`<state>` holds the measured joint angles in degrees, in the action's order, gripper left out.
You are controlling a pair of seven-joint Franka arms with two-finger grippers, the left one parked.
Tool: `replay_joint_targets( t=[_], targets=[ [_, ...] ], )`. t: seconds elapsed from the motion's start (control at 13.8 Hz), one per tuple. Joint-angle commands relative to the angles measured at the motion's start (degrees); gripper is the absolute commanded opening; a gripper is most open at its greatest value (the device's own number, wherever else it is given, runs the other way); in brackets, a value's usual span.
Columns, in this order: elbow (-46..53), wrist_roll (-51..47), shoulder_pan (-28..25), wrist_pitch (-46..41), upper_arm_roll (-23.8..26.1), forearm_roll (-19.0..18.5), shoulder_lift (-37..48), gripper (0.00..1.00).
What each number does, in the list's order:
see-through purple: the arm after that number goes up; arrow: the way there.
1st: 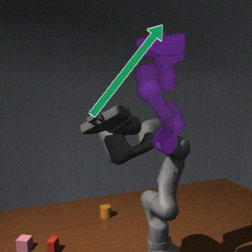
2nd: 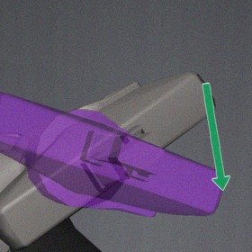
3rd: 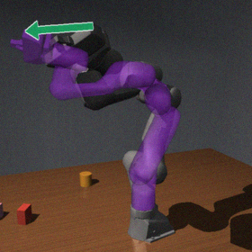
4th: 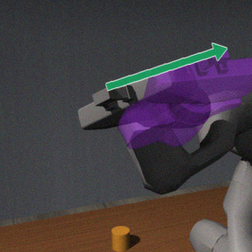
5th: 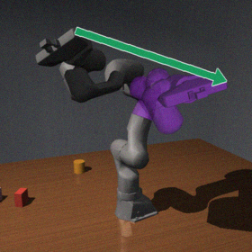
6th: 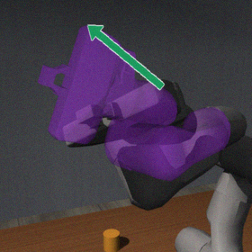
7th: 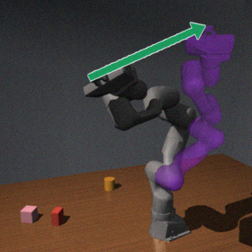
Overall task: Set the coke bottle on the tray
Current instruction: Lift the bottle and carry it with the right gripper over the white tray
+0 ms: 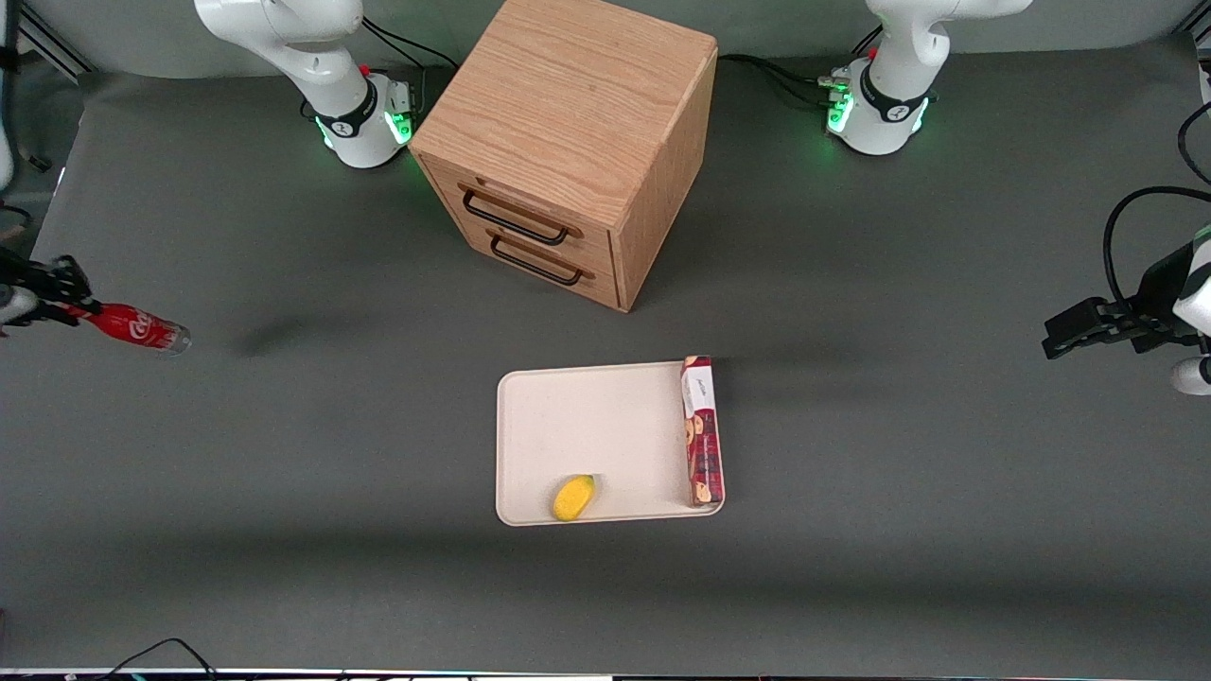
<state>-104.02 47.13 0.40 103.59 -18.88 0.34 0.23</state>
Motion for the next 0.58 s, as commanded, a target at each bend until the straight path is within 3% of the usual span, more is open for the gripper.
replay_joint_targets(
  t=[0.0, 0.22, 0.51],
  targets=[
    [16.25, -10.61, -0.05, -13.11, 7.94, 0.10, -1.90, 0.00],
    [31.46, -31.76, -0.14, -24.99, 19.89, 0.45, -7.07, 0.00],
    [34.23, -66.56, -1.28, -22.76, 38.08, 0.28, -14.98, 0.00]
  ],
)
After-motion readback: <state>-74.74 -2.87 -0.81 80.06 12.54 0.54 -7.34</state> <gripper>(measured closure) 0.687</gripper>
